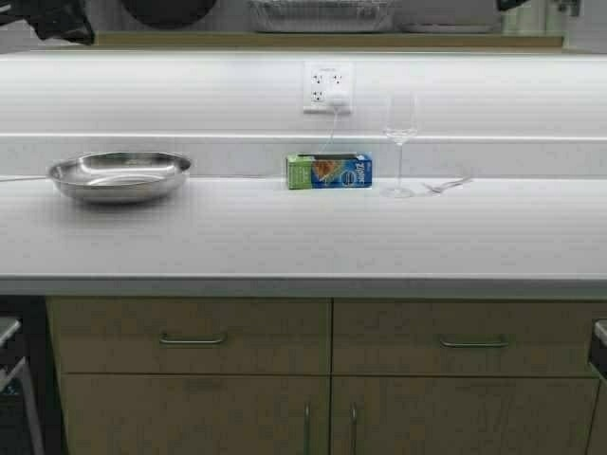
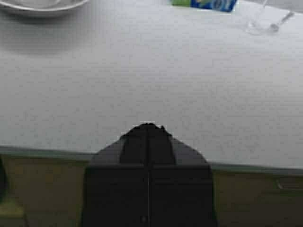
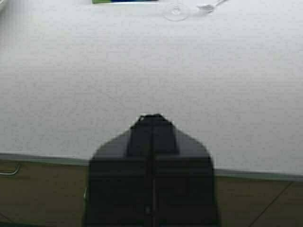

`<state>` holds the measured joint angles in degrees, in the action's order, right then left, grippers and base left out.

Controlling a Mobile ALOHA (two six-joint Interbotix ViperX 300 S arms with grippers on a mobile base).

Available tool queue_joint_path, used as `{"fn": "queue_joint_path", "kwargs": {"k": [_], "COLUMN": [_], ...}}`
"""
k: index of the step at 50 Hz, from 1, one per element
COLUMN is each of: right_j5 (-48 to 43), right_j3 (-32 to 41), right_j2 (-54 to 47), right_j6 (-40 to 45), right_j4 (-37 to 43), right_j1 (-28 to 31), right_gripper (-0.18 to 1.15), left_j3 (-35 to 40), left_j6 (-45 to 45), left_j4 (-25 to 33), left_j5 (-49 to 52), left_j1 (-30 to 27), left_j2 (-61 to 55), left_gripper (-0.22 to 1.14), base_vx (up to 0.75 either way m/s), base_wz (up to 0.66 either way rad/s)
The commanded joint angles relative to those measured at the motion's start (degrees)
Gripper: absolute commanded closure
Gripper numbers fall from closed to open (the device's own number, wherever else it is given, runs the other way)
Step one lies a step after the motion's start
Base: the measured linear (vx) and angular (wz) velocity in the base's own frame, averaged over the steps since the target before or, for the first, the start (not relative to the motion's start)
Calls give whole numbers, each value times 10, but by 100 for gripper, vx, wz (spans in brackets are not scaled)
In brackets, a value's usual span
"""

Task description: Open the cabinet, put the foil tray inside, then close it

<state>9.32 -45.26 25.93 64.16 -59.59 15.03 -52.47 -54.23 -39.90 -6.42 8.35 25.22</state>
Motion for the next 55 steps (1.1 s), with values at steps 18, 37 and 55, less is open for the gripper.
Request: {"fn": "queue_joint_path", "kwargs": {"k": [18, 37, 55], "right_j5": [18, -109, -141], "right_j3": [76, 229, 316], "right_j2": [83, -45, -185], "right_j6": [-18, -43, -43], "right_j4": [-7, -4, -4], "right_j1": [-287, -453, -419], "right_gripper": [90, 90, 90], "left_j3": [179, 354, 437], "left_j6": [59, 60, 49], "left_j4": [0, 2, 21], "left_j5": [93, 63, -32], "left_j1": [-200, -324, -294], "left_j2": [14, -81, -216], "left_gripper": [87, 88, 87], "base_vx": [-19, -5, 1], "base_wz": [4, 0, 0]}}
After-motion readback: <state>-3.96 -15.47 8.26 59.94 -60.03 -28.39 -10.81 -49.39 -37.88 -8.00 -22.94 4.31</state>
